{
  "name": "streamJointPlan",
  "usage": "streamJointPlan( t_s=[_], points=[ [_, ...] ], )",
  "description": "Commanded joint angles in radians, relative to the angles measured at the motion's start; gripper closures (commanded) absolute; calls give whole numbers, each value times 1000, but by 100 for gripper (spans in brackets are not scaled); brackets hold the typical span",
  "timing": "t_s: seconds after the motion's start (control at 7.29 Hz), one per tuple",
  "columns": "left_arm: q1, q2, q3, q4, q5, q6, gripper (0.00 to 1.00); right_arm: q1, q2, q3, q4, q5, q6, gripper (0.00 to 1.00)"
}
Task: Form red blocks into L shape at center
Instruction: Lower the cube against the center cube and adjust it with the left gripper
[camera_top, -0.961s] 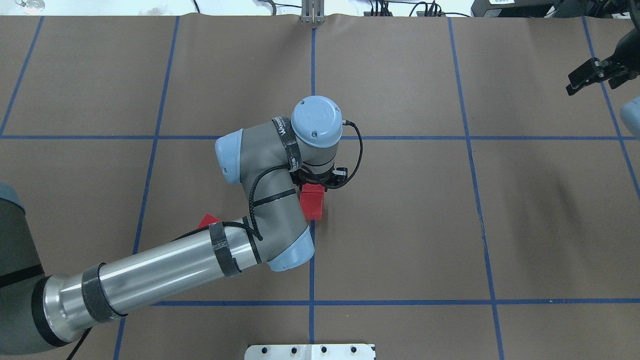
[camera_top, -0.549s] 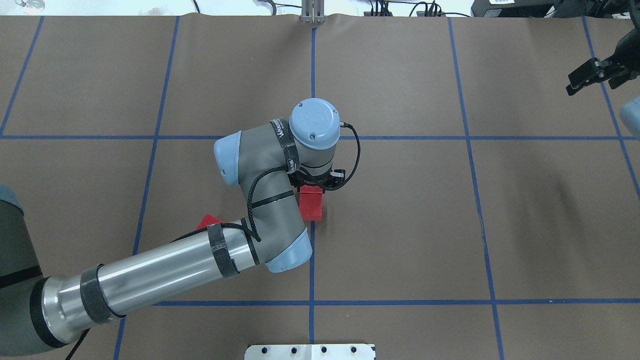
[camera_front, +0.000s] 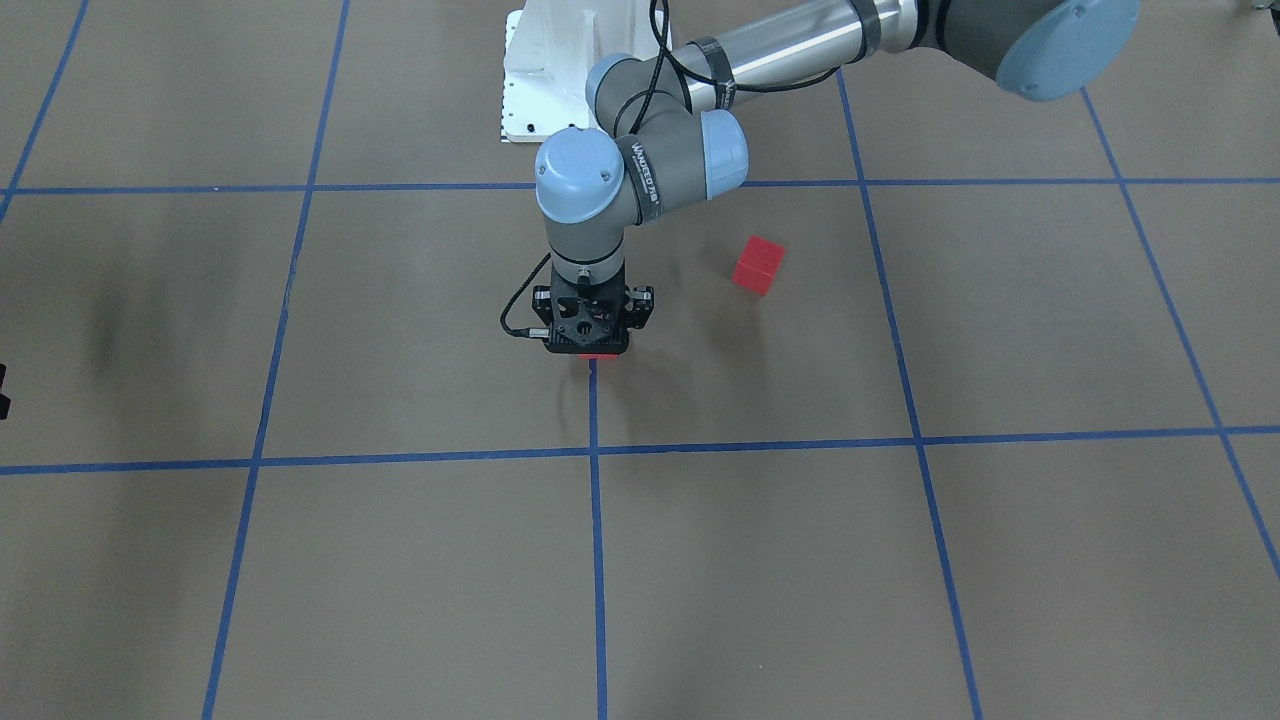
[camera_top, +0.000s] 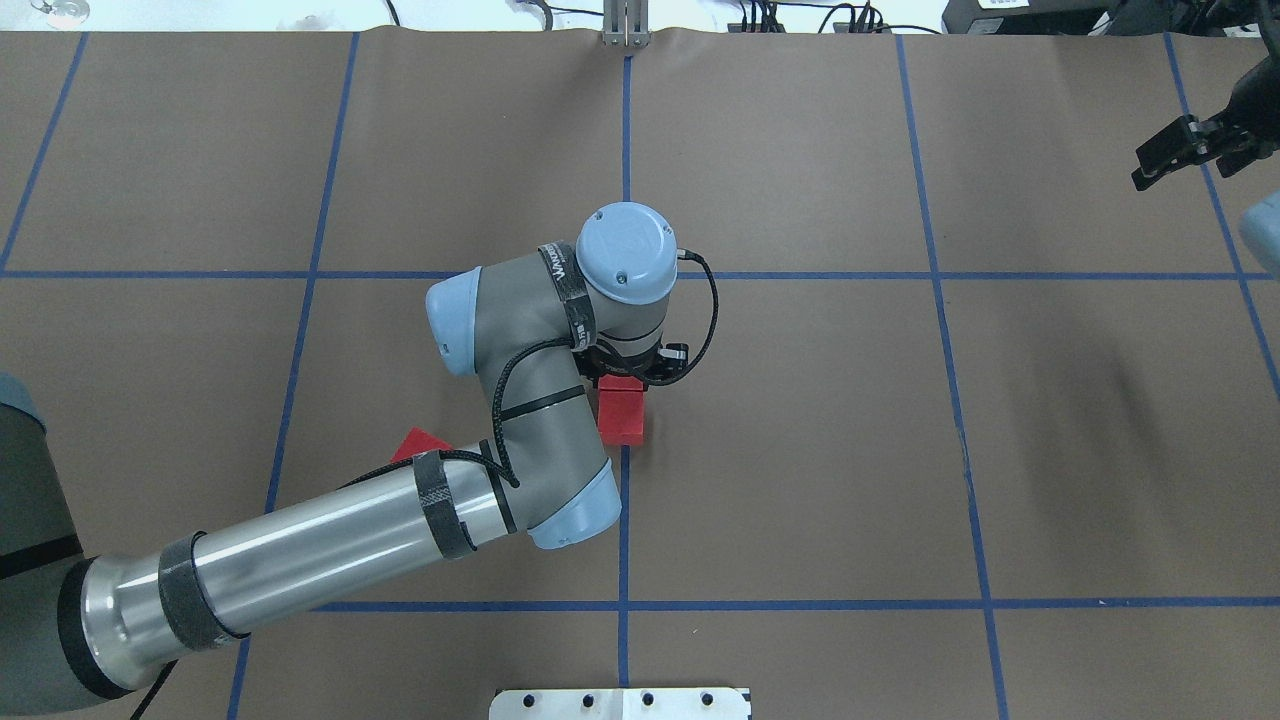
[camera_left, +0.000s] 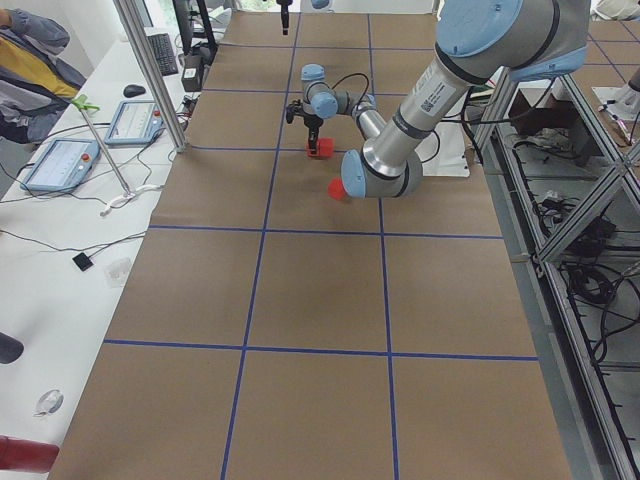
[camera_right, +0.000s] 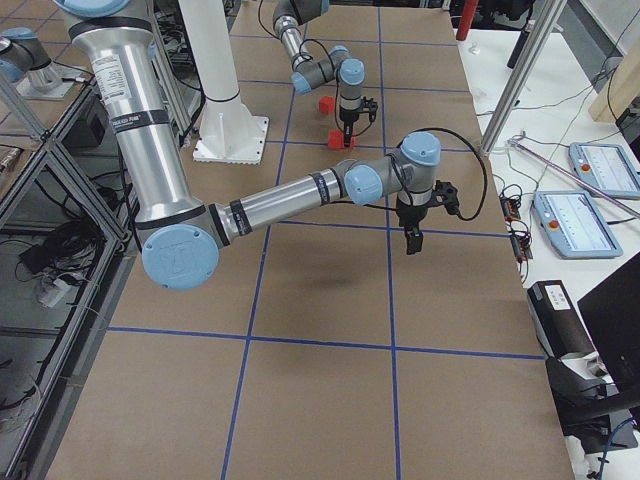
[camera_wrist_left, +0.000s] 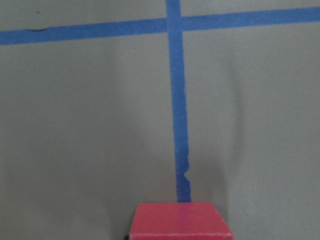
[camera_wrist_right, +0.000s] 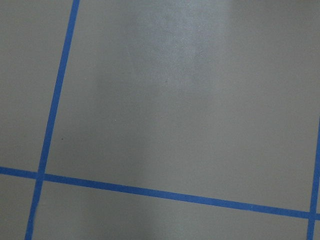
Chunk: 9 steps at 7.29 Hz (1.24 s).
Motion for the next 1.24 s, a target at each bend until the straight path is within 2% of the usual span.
streamJointPlan(
  t_s=[0.0,0.41,0.69,0.82,1.1],
  points=[
    [0,0,0,-2,-2,0,67,0,0,0,0,0,0,1],
    [2,0,-2,-2,-2,0,64,0,0,-2,0,0,1,1],
    [2,-1,-2,-3,-2,0,51,0,0,-2,0,0,0,1],
    [2,0,-3,-3,-2,2,40,0,0,-2,0,0,0,1],
    [2,0,-5,-3,-2,6,27,0,0,-2,0,0,0,1]
  ],
)
